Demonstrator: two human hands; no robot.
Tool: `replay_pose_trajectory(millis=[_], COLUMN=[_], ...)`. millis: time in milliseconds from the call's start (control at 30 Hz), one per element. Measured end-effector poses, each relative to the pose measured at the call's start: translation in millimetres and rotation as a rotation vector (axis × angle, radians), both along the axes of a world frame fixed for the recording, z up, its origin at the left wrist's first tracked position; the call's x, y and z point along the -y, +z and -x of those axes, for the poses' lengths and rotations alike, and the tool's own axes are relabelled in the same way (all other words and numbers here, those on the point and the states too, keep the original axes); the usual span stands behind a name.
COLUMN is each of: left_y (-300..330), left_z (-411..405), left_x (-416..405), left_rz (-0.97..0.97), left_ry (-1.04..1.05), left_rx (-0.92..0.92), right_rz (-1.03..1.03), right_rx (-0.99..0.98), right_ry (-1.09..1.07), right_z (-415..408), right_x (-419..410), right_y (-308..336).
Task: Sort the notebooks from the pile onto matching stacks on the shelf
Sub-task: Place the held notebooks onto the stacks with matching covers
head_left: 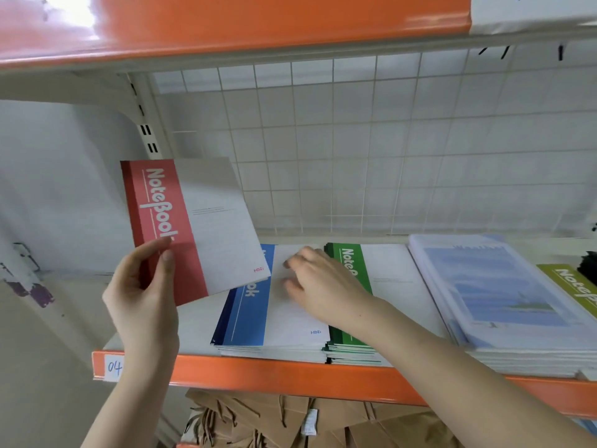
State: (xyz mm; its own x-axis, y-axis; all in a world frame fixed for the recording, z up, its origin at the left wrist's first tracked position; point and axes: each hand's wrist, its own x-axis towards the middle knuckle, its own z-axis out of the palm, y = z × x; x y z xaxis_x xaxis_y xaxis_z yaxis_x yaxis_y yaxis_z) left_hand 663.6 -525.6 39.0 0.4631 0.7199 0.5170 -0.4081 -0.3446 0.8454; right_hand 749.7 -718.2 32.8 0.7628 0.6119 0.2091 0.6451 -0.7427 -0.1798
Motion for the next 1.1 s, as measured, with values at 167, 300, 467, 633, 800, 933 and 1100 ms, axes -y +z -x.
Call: replay_pose_trajectory(millis=[167, 300, 467, 633, 800, 933, 1100], left_y=[0, -2, -6, -4, 9, 5, 20], left_z=[-3, -2, 0, -7, -31, -50, -49], left_x=[7, 7, 11, 23, 62, 113, 215], left_rz=[0.002, -0.018, -0.011, -0.024, 0.058, 0.232, 0.069], left_ry=[0.004, -0.005, -0.008, -0.062, -0.251, -0.469, -0.769], left_rx=[0.058, 0.053, 0.025, 0.015, 0.033, -0.038, -0.123], right_rz=[0.117, 0.096, 0.016, -0.184, -1.081, -1.444, -1.275], right_rx=[-0.056, -0.020, 0.003, -0.034, -0.552, -0.694, -0.416], right_ry=[0.013, 0.005, -0.010, -0.031, -0.125, -0.131, -0.334], right_z=[10, 10, 12, 18, 19, 23, 33], right_x=[-7, -8, -7, 1, 51, 112, 190], right_y=[-19, -21, -26, -14, 30, 56, 51])
